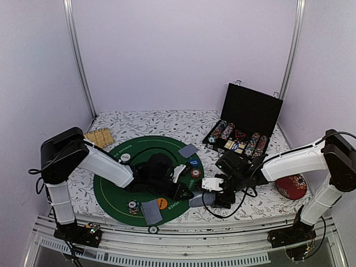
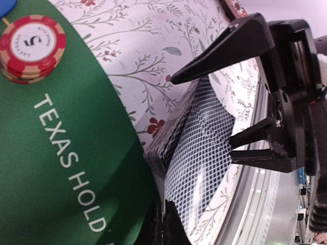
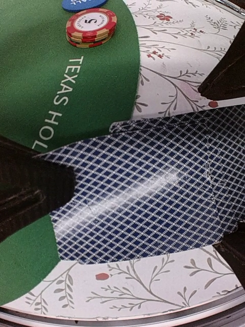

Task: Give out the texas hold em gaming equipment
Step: Pick up the poker card from the face-down deck piles.

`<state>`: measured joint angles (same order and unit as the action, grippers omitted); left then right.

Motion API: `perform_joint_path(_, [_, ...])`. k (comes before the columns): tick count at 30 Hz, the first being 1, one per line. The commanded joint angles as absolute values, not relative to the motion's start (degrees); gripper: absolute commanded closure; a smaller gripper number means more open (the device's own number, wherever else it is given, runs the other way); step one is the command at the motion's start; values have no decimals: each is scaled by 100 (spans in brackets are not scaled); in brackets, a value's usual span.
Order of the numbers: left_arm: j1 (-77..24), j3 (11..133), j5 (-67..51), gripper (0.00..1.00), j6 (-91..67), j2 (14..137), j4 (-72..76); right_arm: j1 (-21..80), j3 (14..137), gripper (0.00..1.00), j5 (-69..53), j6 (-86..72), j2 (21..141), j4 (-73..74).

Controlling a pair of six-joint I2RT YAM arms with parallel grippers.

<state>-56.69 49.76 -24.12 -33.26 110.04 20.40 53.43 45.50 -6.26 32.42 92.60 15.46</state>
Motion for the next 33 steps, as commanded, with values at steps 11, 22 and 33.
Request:
perform_joint_path(11, [-5640, 4950, -2711, 100, -2957, 10819, 2418, 5279, 4570, 5, -760, 3239, 8655, 1817])
perform_joint_path(22, [-5637, 4931, -2707, 97, -2948, 10934, 2387, 5279, 4609, 0, -709, 3182, 8485, 2052])
perform_joint_path(33, [-5634, 4882, -2648, 87, -2915, 10916, 2292, 5282, 4634, 1, -524, 3168, 8445, 2074])
